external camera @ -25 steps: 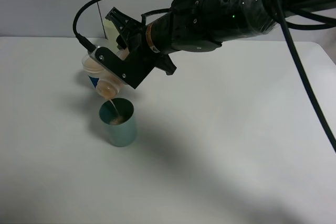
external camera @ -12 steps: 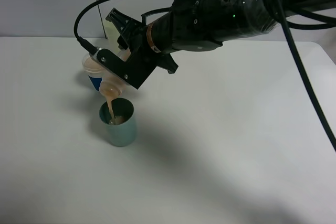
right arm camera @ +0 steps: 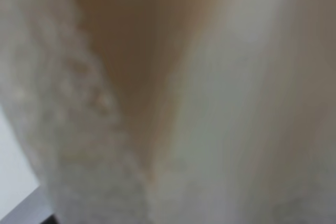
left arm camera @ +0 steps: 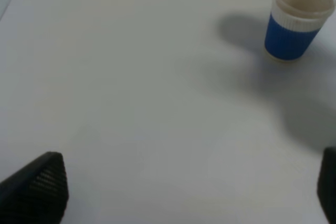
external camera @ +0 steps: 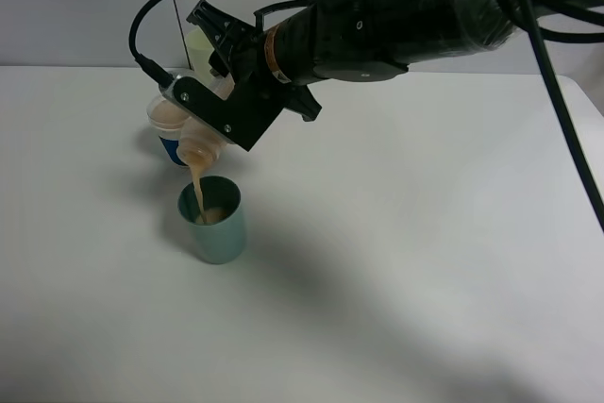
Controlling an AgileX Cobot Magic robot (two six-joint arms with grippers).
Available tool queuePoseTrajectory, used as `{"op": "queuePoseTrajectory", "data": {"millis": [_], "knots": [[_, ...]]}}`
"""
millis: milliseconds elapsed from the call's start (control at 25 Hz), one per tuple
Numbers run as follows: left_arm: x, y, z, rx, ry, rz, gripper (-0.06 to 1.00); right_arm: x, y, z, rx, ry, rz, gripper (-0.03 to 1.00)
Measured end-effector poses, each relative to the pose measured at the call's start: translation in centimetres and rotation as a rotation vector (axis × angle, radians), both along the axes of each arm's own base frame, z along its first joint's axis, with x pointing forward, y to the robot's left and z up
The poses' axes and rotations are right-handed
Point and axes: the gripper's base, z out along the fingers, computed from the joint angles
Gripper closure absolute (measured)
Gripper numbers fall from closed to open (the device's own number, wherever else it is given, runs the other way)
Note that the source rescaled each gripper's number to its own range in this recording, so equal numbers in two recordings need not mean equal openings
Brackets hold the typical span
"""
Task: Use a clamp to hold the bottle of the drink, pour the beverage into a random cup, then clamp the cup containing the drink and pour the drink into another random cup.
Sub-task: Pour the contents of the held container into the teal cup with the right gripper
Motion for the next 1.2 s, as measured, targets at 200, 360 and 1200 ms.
{"op": "queuePoseTrajectory", "data": {"millis": [200, 360, 1200], "knots": [[0.0, 0.0, 0.0, 0.0, 0.0, 0.0, 0.1, 0.0, -0.01, 0.03, -0.015, -0.014, 0.013, 0.97], [0.0, 0.0, 0.0, 0.0, 0.0, 0.0, 0.1, 0.0, -0.01, 0.03, -0.017, -0.016, 0.015, 0.97], [0.0, 0.0, 0.0, 0.0, 0.0, 0.0, 0.1, -0.08, 0.12, 0.08, -0.046, -0.052, 0.059, 0.97]]}}
